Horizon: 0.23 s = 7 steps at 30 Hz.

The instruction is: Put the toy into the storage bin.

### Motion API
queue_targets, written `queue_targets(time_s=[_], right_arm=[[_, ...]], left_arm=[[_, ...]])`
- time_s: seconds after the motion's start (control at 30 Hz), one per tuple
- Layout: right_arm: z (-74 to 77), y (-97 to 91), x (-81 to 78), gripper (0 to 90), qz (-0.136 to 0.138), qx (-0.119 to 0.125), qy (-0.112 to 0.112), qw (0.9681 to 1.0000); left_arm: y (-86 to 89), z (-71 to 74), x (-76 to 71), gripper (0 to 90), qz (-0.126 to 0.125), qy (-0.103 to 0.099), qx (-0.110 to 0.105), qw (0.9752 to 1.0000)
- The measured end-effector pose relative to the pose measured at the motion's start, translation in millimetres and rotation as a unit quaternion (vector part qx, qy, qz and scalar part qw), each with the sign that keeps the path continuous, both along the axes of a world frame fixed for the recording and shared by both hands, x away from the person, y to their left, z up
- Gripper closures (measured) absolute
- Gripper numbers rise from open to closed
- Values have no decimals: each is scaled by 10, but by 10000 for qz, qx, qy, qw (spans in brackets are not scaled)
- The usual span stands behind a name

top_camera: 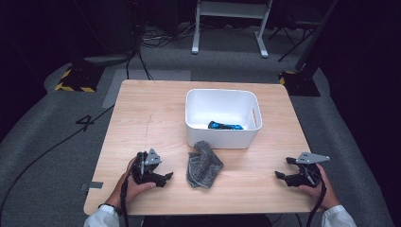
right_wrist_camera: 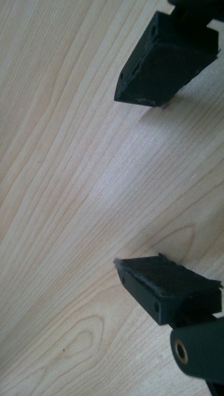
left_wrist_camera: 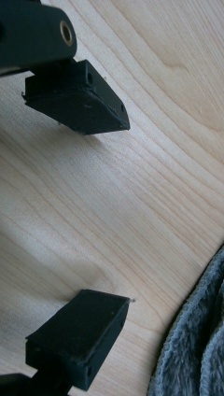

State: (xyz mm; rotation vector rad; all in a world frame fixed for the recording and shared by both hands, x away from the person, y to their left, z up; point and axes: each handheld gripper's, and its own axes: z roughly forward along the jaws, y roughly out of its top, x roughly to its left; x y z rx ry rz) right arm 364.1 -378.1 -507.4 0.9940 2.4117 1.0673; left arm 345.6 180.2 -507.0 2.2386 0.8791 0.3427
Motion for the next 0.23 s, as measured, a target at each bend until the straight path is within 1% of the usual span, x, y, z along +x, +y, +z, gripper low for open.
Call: queue_targets(time_s=[0.23], right_arm=[[0,0,0,165,0,0,0,10000]], left_arm=[[1,0,0,145,15,2,-2,10000]])
